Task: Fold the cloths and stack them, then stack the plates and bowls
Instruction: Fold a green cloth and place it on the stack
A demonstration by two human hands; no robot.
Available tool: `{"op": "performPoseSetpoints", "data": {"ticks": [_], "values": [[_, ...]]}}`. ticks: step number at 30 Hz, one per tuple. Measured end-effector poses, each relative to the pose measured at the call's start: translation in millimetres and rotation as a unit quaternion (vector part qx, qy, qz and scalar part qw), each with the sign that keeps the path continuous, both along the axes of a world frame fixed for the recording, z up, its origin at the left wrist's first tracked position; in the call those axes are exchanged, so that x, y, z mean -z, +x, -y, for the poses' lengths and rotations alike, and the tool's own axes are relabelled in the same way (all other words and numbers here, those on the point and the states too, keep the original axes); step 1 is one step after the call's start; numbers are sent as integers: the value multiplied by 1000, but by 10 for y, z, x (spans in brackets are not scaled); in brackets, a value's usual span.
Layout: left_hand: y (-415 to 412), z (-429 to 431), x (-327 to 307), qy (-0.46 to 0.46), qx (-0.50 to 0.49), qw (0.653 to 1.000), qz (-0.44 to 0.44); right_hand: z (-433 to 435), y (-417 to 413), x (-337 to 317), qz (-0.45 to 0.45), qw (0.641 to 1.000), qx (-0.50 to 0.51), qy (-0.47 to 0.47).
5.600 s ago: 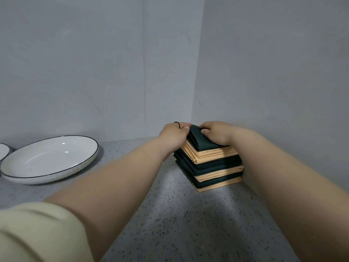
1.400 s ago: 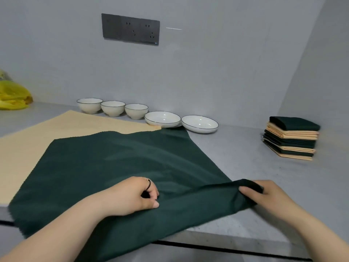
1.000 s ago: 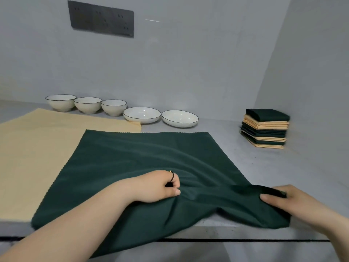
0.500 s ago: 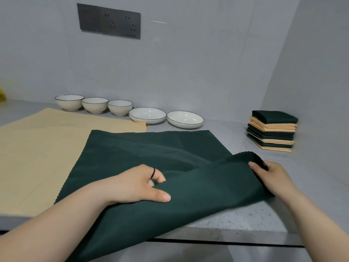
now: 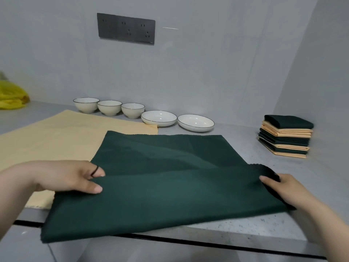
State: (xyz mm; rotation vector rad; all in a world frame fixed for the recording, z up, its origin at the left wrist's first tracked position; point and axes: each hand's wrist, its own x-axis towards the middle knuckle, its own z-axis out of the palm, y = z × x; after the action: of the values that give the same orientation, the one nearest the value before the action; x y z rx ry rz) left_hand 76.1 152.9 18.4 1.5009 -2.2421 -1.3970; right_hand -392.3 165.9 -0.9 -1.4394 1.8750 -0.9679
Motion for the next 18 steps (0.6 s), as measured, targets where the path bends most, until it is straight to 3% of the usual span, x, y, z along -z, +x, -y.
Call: {"op": "performPoseSetpoints", "data": {"ticks": [4,8,13,18], "values": [[39,120,-192,-48,-56,996,57,-116,-120,-41,10,993,-62,102],[-64,358,-286,-177,-150,965,121,-235,-209,-126,-4,982,-94,164],[-352,690,-273,-288,-232,907,201,-104,-186,-158,10,997,-38,66],[-406,1008,-169,-359,-298,827,314,318,-39,-166,-17,1000,-4,-5]]}}
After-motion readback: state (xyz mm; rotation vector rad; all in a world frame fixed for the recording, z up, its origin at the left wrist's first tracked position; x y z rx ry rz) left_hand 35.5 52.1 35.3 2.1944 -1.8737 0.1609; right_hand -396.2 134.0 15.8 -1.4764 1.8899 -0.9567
